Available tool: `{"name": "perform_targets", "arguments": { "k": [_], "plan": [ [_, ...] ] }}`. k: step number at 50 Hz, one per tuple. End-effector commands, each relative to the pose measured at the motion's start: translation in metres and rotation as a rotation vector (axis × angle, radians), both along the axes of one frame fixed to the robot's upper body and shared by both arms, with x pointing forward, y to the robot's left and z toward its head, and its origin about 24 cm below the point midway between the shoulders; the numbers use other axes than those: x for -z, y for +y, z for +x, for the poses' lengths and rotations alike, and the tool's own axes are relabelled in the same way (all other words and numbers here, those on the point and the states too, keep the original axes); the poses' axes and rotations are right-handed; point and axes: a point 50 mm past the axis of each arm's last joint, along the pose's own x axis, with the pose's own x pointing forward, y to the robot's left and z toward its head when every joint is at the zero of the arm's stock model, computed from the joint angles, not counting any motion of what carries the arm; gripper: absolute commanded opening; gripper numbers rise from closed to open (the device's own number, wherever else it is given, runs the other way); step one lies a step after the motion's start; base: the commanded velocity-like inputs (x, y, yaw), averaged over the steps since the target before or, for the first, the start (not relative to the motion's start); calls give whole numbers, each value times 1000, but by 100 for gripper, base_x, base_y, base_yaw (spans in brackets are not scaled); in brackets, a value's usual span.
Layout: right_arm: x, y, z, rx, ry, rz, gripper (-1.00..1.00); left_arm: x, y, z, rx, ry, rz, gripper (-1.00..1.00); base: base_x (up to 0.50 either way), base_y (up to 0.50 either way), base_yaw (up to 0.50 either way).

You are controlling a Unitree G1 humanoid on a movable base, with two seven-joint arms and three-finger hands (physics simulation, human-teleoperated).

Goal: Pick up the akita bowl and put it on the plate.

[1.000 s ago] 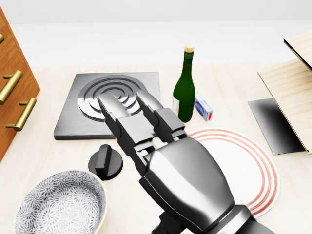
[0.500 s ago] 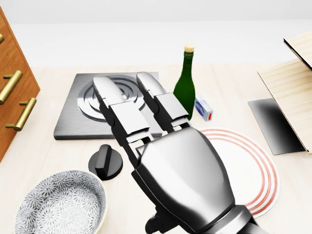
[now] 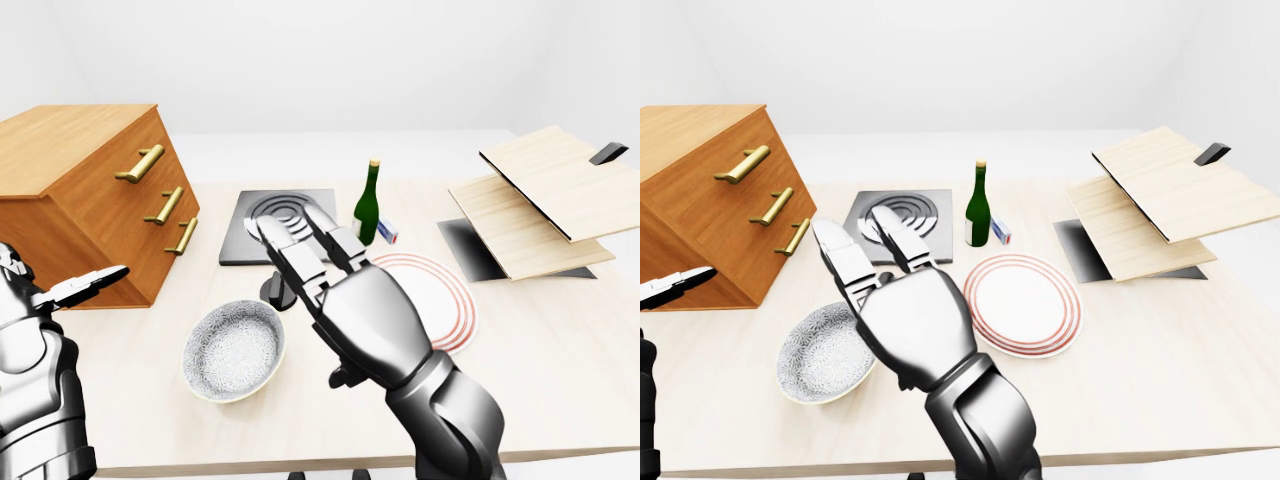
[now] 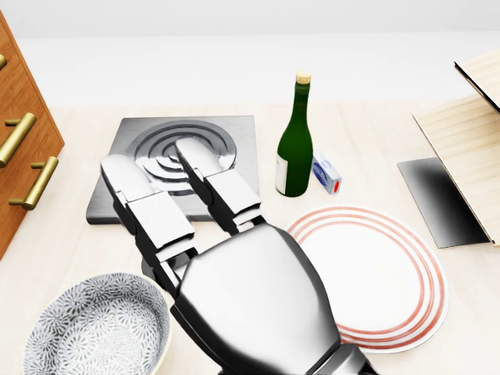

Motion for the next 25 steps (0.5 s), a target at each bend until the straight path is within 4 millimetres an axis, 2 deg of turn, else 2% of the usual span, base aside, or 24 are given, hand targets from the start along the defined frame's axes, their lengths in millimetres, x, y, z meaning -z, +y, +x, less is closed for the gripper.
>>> {"name": "perform_targets", "arguments": {
  "k": [1, 8, 25],
  "plan": [
    [5, 11, -5, -54, 5, -34, 100, 0, 0, 1, 1, 0, -1, 100, 0, 0, 0],
    [1, 19, -6, -82, -13, -34, 100, 0, 0, 1, 1, 0, -3, 100, 0, 0, 0],
    [-4, 25, -13, -121, -39, -15, 100, -1, 0, 0, 3, 0, -6, 100, 0, 0, 0]
  ]
}}
